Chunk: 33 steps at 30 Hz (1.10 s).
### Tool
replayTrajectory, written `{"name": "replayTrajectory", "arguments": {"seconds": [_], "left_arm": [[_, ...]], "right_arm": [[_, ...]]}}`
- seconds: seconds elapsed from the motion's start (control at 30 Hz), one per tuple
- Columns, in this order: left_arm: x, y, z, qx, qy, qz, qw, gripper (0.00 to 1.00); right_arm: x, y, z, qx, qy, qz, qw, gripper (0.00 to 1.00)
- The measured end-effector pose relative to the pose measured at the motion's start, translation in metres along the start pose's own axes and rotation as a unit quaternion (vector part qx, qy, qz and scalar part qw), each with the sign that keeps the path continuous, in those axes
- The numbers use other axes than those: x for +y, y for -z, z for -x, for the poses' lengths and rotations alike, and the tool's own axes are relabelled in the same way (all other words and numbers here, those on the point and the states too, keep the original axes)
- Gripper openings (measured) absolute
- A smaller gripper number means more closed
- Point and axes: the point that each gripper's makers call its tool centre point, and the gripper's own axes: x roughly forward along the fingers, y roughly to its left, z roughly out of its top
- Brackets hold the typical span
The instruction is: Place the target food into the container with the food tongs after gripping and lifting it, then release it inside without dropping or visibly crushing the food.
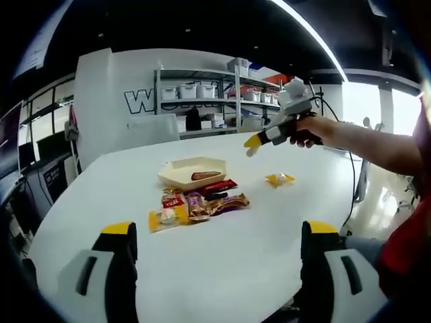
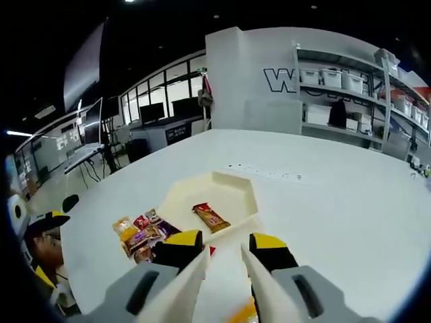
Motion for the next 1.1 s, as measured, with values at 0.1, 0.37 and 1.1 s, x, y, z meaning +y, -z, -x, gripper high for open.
{"name": "replayTrajectory", "arguments": {"seconds": [0.1,0.37,1.1], "left_arm": [[-0.002,-0.001,0.000,-0.001,0.001,-0.001,1.0000,0.99],[-0.006,-0.002,-0.002,-0.003,0.006,-0.001,1.0000,0.99],[-0.016,-0.003,-0.005,-0.002,0.016,-0.006,0.9998,0.99]], "right_arm": [[-0.002,0.005,0.006,0.000,0.002,-0.004,1.0000,0.22],[-0.009,0.021,0.017,0.005,0.010,-0.014,0.9998,0.22],[-0.034,0.063,0.039,0.024,0.039,-0.052,0.9976,0.22]]}}
